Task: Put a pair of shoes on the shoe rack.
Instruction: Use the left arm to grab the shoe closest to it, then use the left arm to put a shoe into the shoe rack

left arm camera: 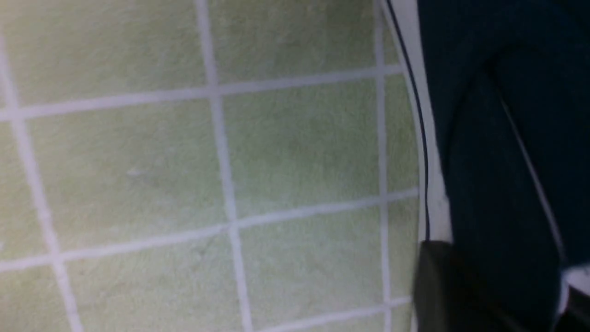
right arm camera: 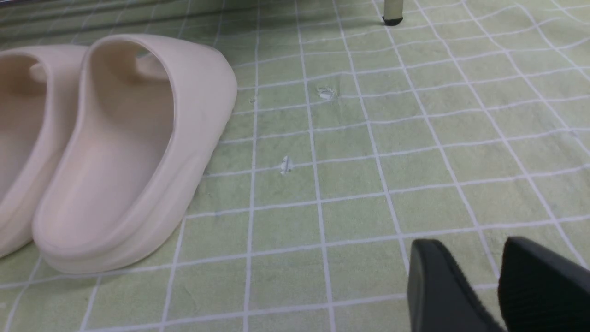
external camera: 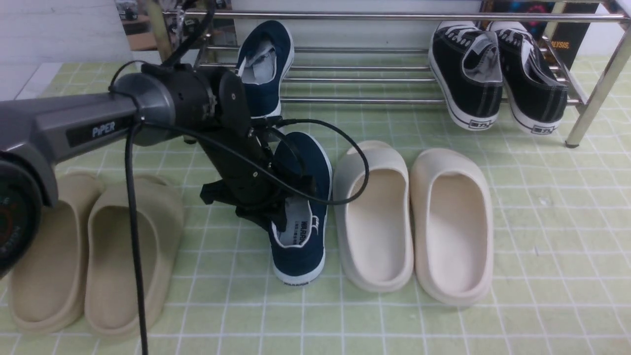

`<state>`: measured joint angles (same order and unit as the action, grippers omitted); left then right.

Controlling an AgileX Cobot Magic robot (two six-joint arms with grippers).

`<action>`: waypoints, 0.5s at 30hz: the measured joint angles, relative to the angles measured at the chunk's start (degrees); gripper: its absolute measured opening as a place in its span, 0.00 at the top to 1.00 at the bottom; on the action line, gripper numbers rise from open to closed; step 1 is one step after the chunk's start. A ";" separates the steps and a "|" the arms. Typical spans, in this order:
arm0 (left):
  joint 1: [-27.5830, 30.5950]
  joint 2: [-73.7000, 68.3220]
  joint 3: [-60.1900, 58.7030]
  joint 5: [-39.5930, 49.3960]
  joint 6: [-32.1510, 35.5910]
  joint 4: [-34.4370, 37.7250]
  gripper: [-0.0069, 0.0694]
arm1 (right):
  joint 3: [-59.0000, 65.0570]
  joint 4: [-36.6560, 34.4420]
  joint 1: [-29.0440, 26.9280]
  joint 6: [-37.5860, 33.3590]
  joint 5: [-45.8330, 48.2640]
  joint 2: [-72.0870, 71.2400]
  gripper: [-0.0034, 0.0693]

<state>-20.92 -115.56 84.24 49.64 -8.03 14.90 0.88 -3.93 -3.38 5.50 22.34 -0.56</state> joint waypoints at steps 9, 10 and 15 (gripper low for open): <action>0.06 3.86 7.35 10.93 0.05 -0.70 0.91 | 0.00 0.00 0.00 0.00 0.00 0.00 0.62; 0.06 4.17 8.45 11.74 0.19 -0.54 0.91 | 0.00 0.00 0.00 0.00 0.00 0.00 0.62; 0.06 4.73 15.16 13.71 1.03 0.92 0.91 | 0.00 0.00 0.00 0.00 0.00 0.00 0.62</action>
<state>-20.87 -110.83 99.40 63.35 -6.99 15.82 0.88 -3.93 -3.38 5.50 22.34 -0.56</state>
